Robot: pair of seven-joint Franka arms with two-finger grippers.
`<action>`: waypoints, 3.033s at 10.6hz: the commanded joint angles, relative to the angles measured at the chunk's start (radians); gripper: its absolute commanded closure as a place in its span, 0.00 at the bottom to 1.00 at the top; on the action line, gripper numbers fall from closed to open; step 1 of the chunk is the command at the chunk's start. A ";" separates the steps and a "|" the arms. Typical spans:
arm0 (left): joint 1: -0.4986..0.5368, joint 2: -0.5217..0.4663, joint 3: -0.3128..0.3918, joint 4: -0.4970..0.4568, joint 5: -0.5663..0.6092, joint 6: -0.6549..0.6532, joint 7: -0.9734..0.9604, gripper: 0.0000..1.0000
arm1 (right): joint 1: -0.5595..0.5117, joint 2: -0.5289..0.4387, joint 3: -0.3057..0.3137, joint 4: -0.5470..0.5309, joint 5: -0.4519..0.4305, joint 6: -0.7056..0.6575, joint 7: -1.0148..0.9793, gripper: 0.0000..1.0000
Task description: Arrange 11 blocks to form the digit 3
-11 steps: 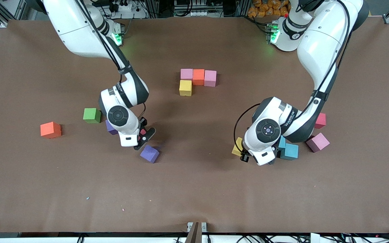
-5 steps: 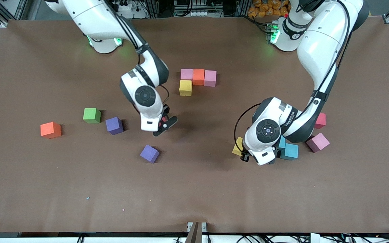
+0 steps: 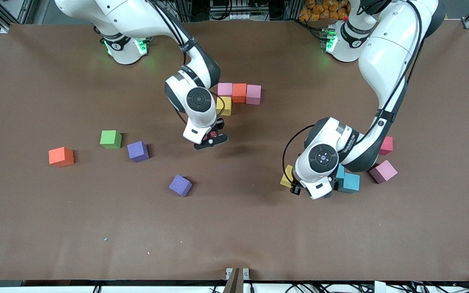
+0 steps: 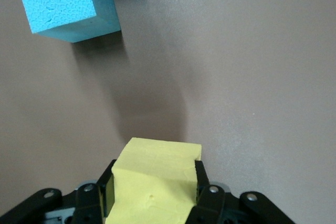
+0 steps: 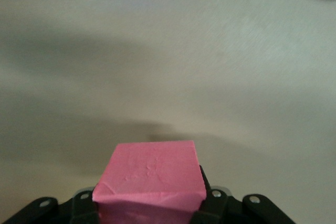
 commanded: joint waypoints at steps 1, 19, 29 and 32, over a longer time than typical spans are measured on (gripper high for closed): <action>0.006 -0.017 0.000 -0.016 -0.017 -0.015 -0.004 1.00 | 0.027 -0.007 -0.002 -0.012 0.068 0.020 0.137 0.87; 0.020 -0.018 0.000 -0.025 -0.017 -0.037 -0.001 1.00 | 0.120 0.054 -0.002 -0.063 0.068 0.146 0.406 0.85; 0.009 -0.023 -0.021 -0.029 -0.029 -0.037 -0.237 1.00 | 0.105 0.048 -0.006 -0.062 0.055 0.105 0.372 0.85; 0.006 -0.021 -0.046 -0.039 -0.040 -0.037 -0.325 1.00 | 0.103 0.045 -0.006 -0.062 0.055 0.098 0.372 0.21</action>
